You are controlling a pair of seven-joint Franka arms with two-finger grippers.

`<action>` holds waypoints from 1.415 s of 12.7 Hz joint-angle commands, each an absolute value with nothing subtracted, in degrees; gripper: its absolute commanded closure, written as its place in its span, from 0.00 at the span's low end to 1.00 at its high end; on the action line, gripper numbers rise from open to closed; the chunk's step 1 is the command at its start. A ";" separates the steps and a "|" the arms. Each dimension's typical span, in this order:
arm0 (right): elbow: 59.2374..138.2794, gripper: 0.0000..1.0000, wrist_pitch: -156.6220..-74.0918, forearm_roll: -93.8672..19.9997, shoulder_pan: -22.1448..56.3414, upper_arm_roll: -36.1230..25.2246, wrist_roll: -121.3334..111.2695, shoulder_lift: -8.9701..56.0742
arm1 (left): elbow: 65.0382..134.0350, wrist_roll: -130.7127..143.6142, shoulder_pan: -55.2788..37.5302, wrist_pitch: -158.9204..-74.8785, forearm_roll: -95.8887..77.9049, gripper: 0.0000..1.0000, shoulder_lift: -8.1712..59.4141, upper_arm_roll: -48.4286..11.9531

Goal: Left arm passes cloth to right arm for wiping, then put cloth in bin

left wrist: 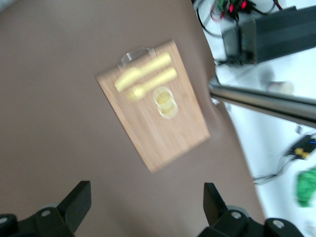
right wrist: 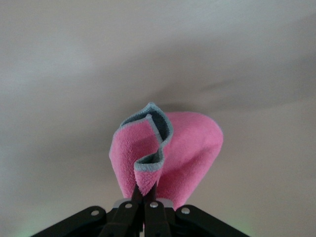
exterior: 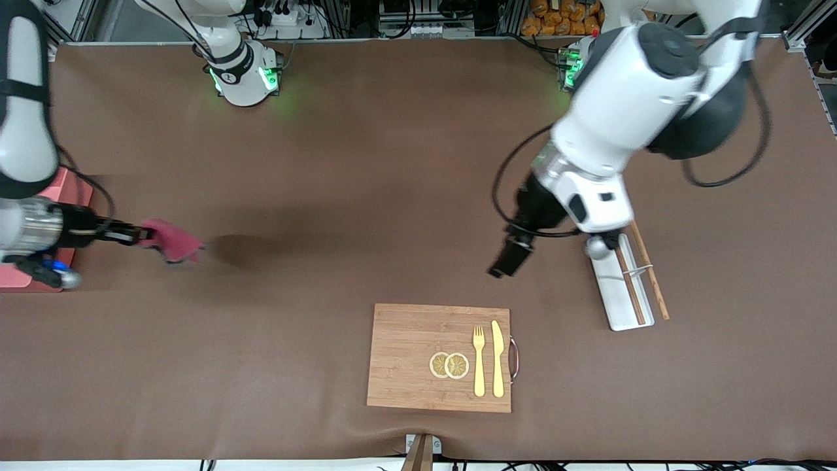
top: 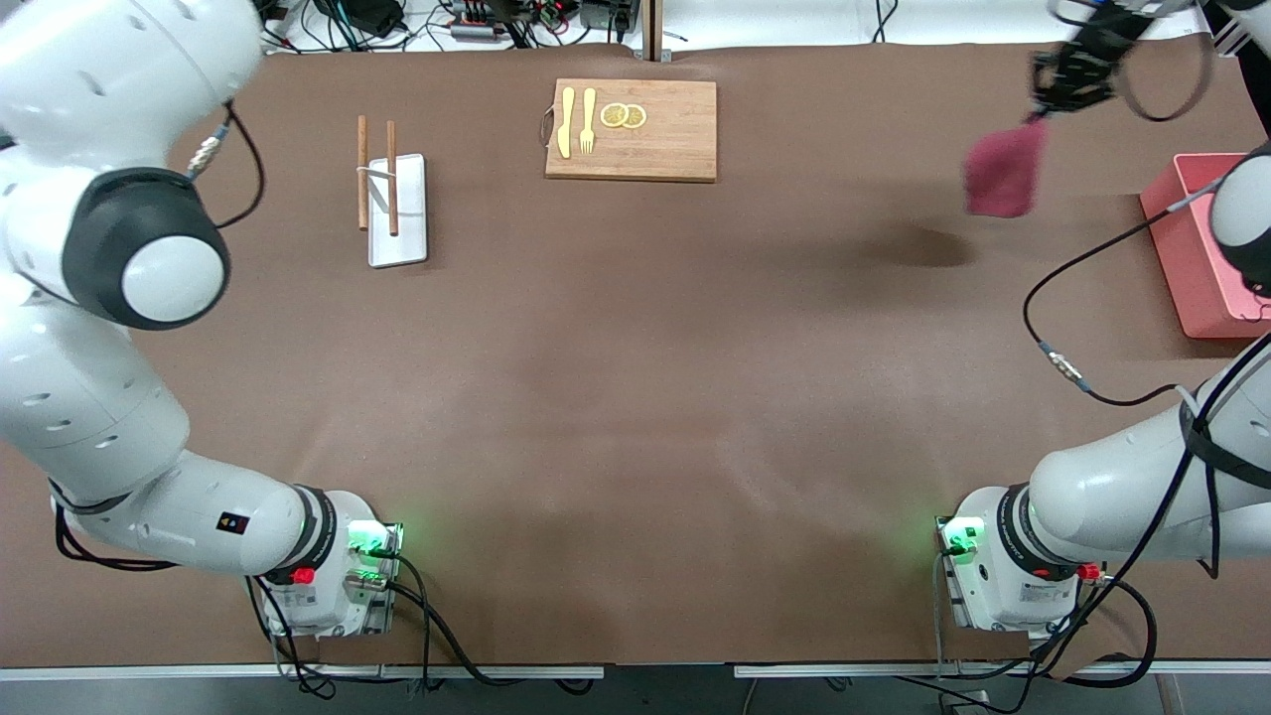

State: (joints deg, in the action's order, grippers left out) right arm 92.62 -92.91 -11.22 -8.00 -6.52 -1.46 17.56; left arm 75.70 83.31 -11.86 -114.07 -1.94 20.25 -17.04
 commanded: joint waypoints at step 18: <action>86.92 1.00 -123.05 16.71 -32.96 -4.92 -44.38 26.72 | 86.30 5.89 2.11 -85.78 -0.88 0.00 -0.08 -2.11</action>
State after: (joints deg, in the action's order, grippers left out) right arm 87.84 -123.33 18.40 -32.02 -6.34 -42.56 26.39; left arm 82.12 6.74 2.69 -85.31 -1.73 3.87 -2.36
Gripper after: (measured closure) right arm 0.982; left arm 0.000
